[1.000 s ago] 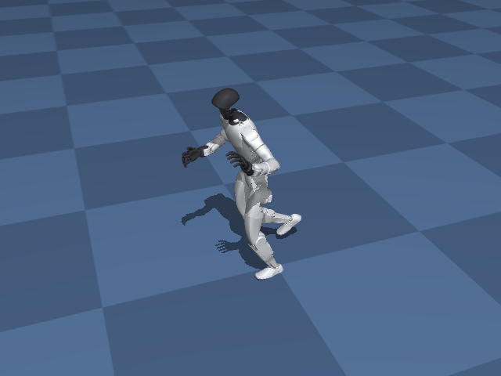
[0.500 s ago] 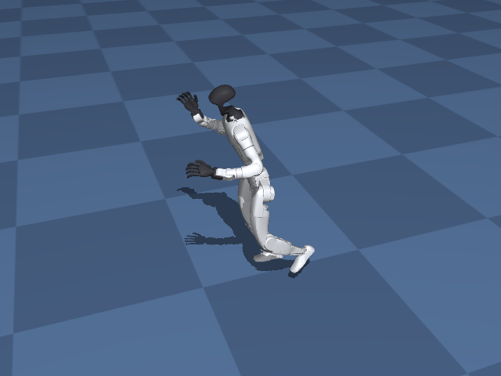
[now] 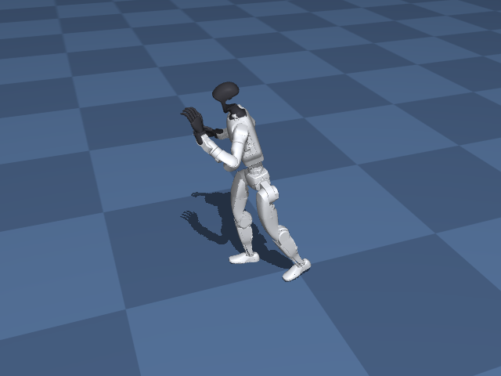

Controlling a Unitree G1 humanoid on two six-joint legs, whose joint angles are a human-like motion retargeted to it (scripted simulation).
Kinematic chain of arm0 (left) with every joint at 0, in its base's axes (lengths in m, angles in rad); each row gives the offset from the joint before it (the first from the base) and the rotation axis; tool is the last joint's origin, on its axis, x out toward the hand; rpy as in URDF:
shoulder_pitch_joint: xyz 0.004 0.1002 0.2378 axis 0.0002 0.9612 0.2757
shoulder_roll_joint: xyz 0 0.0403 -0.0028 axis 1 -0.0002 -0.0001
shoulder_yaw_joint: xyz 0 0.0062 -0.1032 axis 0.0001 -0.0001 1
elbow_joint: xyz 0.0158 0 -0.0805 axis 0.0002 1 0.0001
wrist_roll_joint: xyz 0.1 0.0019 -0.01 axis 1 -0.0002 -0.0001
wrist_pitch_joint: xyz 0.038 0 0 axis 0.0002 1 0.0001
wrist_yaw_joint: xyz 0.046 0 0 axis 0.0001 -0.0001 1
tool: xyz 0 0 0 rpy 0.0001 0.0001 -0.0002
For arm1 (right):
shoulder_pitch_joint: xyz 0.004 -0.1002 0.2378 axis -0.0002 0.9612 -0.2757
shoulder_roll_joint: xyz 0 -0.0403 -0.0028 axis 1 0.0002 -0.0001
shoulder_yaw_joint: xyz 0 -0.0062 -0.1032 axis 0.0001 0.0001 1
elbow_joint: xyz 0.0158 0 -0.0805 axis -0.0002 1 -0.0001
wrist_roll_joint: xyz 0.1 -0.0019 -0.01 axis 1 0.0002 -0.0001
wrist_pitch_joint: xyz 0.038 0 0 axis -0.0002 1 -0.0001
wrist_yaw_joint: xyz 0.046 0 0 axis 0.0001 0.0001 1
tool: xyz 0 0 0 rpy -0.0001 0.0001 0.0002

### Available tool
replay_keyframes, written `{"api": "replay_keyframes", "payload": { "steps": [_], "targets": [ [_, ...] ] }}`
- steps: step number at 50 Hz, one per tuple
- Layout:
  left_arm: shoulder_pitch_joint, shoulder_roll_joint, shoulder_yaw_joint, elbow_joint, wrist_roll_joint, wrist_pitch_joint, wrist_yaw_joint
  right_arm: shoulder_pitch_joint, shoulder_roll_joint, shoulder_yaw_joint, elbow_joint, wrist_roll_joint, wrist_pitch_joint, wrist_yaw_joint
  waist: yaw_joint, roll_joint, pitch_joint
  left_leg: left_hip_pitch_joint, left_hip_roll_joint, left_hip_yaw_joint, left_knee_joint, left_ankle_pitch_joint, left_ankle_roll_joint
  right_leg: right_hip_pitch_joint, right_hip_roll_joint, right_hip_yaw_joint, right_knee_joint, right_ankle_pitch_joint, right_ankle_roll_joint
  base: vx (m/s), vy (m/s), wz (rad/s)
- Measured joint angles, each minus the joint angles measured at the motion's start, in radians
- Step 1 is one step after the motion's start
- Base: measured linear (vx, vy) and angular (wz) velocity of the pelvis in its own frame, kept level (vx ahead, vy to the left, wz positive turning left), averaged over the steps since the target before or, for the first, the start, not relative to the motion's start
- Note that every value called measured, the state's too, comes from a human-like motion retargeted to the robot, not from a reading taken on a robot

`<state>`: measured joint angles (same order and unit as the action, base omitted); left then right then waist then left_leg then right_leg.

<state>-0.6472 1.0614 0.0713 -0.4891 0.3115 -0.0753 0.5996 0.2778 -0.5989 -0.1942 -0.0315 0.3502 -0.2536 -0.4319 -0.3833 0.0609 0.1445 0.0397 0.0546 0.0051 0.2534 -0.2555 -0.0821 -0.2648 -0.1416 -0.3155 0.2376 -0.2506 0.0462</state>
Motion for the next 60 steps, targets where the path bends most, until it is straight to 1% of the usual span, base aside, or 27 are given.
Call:
{"api": "replay_keyframes", "payload": {
  "steps": [2,3,5,7,8,10,13,15,19,21,23,25,27,29,31,33,35,36,40,43,45,48,50,53,55,57,60],
  "targets": [
    [-0.118,-0.077,-0.233,0.033,0.015,-0.007,-0.033,0.017,-0.033,-0.157,0.013,-0.131,0.045,-0.073,-0.027,-0.033,0.006,0.113,-0.022,-0.041,-0.045,0.084,0.015,0.021,-0.021,-0.033,-0.166,0.02,0.069,1.35,-0.39,0.74],
    [-0.147,-0.117,-0.331,0.052,0.016,-0.025,-0.037,0.015,-0.032,-0.22,-0.006,-0.152,0.033,-0.138,-0.022,-0.052,0.011,0.157,-0.033,-0.056,-0.038,0.109,0.039,0.019,-0.031,-0.022,-0.183,0.024,0.089,1.32,-0.41,0.08],
    [-0.166,-0.189,-0.483,0.102,0.031,-0.075,-0.068,-0.012,-0.038,-0.341,-0.081,-0.174,-0.022,-0.279,0.017,-0.096,0.031,0.194,-0.068,-0.067,0.091,0.117,0.105,0.033,-0.054,0.031,-0.137,0.049,0.084,1.27,-0.39,-0.42],
    [-0.1,-0.231,-0.524,0.155,0.082,-0.117,-0.137,-0.111,-0.072,-0.438,-0.199,-0.182,-0.084,-0.314,0.068,-0.114,0.062,0.124,-0.06,-0.019,0.395,0.041,0.148,0.039,-0.058,0.077,0.032,-0.035,0.033,1.19,-0.32,-0.71],
    [-0.025,-0.244,-0.502,0.172,0.105,-0.137,-0.195,-0.195,-0.089,-0.451,-0.275,-0.125,-0.139,-0.23,0.086,-0.114,0.074,0.071,-0.034,0.015,0.557,-0.017,0.167,0.033,-0.053,0.091,0.141,-0.115,0.007,1.16,-0.28,-0.7],
    [0.175,-0.27,-0.398,0.199,0.136,-0.145,-0.269,-0.387,-0.134,-0.451,-0.356,-0.133,-0.147,-0.184,0.12,-0.122,0.083,-0.05,0.027,0.084,0.829,-0.133,0.217,0.02,-0.043,0.115,0.316,-0.252,-0.026,1.15,-0.27,-0.69],
    [0.51,-0.354,-0.188,0.253,0.12,-0.162,-0.296,-0.614,-0.111,-0.344,-0.394,-0.22,-0.14,-0.252,0.239,-0.17,0.033,-0.249,0.043,0.166,0.961,-0.218,0.272,0.053,-0.022,0.164,0.311,-0.294,-0.014,1.17,-0.26,-1.14],
    [0.71,-0.409,-0.076,0.304,0.081,-0.167,-0.303,-0.63,-0.061,-0.279,-0.389,-0.31,-0.099,-0.245,0.371,-0.232,-0.015,-0.341,-0.004,0.221,0.861,-0.224,0.268,0.111,-0.023,0.223,0.206,-0.241,0.017,1.24,-0.17,-1.72],
    [0.974,-0.458,0.088,0.421,-0.125,-0.163,-0.252,-0.544,0.058,-0.043,-0.393,-0.282,-0.061,-0.133,0.616,-0.329,-0.052,-0.362,-0.062,0.356,0.31,-0.128,0.194,0.273,-0.043,0.319,-0.026,0.02,0.089,1.31,0.03,-1.69],
    [1.063,-0.443,0.19,0.454,-0.186,-0.194,-0.244,-0.505,0.065,0.102,-0.388,-0.301,-0.061,0.016,0.684,-0.311,-0.034,-0.308,-0.05,0.418,0.012,-0.085,0.124,0.388,-0.019,0.345,-0.109,0.145,0.1,1.33,0.23,-1.14],
    [1.13,-0.423,0.304,0.462,-0.212,-0.238,-0.235,-0.487,0.041,0.27,-0.363,-0.293,-0.099,0.172,0.698,-0.252,0.009,-0.255,-0.02,0.437,-0.141,-0.062,0.062,0.513,0.022,0.357,-0.116,0.2,0.077,1.3,0.29,-0.41],
    [1.149,-0.378,0.406,0.457,-0.197,-0.255,-0.208,-0.446,0.031,0.409,-0.318,-0.306,-0.121,0.288,0.695,-0.185,0.069,-0.21,0.018,0.394,-0.106,-0.054,0.066,0.571,0.048,0.326,0.05,0.153,0.036,1.23,0.31,0.2],
    [1.084,-0.316,0.499,0.45,-0.121,-0.207,-0.153,-0.381,0.031,0.487,-0.24,-0.315,-0.124,0.327,0.659,-0.152,0.103,-0.232,0.039,0.333,0.102,-0.158,0.134,0.458,0.027,0.283,0.425,0.024,-0.009,1.1,0.27,0.75],
    [0.96,-0.232,0.57,0.432,-0.059,-0.128,-0.092,-0.276,0.054,0.487,-0.154,-0.307,-0.094,0.301,0.615,-0.156,0.121,-0.264,0.018,0.3,0.294,-0.301,0.193,0.305,-0.017,0.293,0.751,-0.088,-0.021,1.07,0.22,0.98],
    [0.811,-0.139,0.6,0.399,-0.025,-0.054,-0.027,-0.158,0.102,0.434,-0.078,-0.278,-0.064,0.26,0.549,-0.166,0.111,-0.266,-0.005,0.276,0.367,-0.374,0.192,0.149,-0.036,0.312,0.939,-0.16,-0.021,1.09,0.13,1.11],
    [0.678,-0.047,0.575,0.34,-0.049,-0.014,0.053,-0.04,0.131,0.351,-0.049,-0.223,-0.038,0.225,0.446,-0.162,0.079,-0.233,-0.02,0.238,0.344,-0.383,0.161,0.001,-0.044,0.297,1.0,-0.167,0.01,1.14,0.04,1.44],
    [0.566,0.026,0.514,0.28,-0.033,-0.004,0.082,0.06,0.122,0.27,-0.054,-0.159,-0.04,0.226,0.313,-0.113,0.038,-0.182,-0.007,0.18,0.254,-0.314,0.11,-0.073,-0.037,0.236,0.873,-0.19,-0.034,1.13,-0.03,1.72],
    [0.517,0.057,0.467,0.242,-0.043,-0.011,0.085,0.106,0.104,0.22,-0.063,-0.129,-0.035,0.222,0.243,-0.091,0.025,-0.145,0.0,0.144,0.213,-0.273,0.092,-0.095,-0.041,0.201,0.784,-0.163,-0.018,1.17,-0.13,1.86],
    [0.277,0.109,0.235,0.128,-0.036,-0.051,-0.009,0.224,0.025,-0.006,-0.059,-0.068,-0.005,0.212,0.003,-0.001,-0.016,-0.019,0.038,0.031,0.067,-0.04,0.006,-0.035,-0.055,0.075,0.124,-0.013,0.034,1.19,-0.28,1.78],
    [0.047,0.06,-0.037,0.078,-0.055,-0.039,-0.041,0.233,-0.013,-0.183,-0.025,-0.049,0.037,0.128,-0.079,-0.007,-0.003,0.12,0.053,0.0,0.024,0.031,-0.006,-0.001,-0.109,0.078,-0.185,0.006,0.1,1.23,-0.5,1.11],
    [-0.076,-0.009,-0.223,0.056,-0.073,-0.056,-0.065,0.214,-0.025,-0.297,-0.005,-0.036,0.033,0.056,-0.068,-0.023,0.022,0.196,0.062,0.016,0.071,0.016,0.028,0.004,-0.149,0.067,-0.235,0.012,0.118,1.16,-0.52,0.18],
    [-0.088,-0.117,-0.379,0.039,-0.078,-0.128,-0.174,0.122,-0.078,-0.427,0.024,-0.027,-0.008,-0.056,0.004,-0.056,0.084,0.18,0.075,0.087,0.412,-0.127,0.139,0.031,-0.195,0.035,-0.099,0.107,0.07,1.04,-0.43,-0.45],
    [0.021,-0.178,-0.395,0.057,-0.048,-0.144,-0.241,-0.017,-0.114,-0.464,0.044,-0.036,-0.032,-0.15,0.058,-0.039,0.132,0.098,0.113,0.102,0.688,-0.254,0.19,0.002,-0.171,0.056,0.122,-0.01,0.015,0.93,-0.32,-0.74],
    [0.323,-0.329,-0.321,0.162,-0.082,-0.132,-0.286,-0.349,-0.067,-0.439,-0.02,-0.022,-0.067,-0.259,0.133,-0.019,0.15,-0.086,0.104,0.1,0.947,-0.381,0.239,-0.024,-0.138,0.076,0.333,-0.171,-0.014,0.87,-0.24,-0.64],
    [0.523,-0.427,-0.248,0.24,-0.117,-0.128,-0.317,-0.543,0.033,-0.377,-0.136,-0.035,-0.072,-0.251,0.201,-0.035,0.116,-0.215,0.066,0.143,0.972,-0.416,0.275,0.001,-0.131,0.075,0.319,-0.182,-0.018,0.84,-0.15,-0.52],
    [0.702,-0.47,-0.171,0.277,-0.154,-0.156,-0.366,-0.643,0.152,-0.251,-0.31,-0.042,-0.104,-0.149,0.299,-0.077,0.066,-0.309,0.009,0.205,0.85,-0.406,0.283,0.05,-0.131,0.074,0.243,-0.136,-0.01,0.86,-0.07,-0.49],
    [0.896,-0.465,-0.092,0.284,-0.298,-0.158,-0.348,-0.723,0.203,-0.014,-0.46,0.022,-0.098,-0.106,0.473,-0.127,0.011,-0.362,-0.074,0.278,0.475,-0.301,0.227,0.144,-0.119,0.087,0.139,-0.011,0.021,0.9,0.05,-0.18]
  ]
}}
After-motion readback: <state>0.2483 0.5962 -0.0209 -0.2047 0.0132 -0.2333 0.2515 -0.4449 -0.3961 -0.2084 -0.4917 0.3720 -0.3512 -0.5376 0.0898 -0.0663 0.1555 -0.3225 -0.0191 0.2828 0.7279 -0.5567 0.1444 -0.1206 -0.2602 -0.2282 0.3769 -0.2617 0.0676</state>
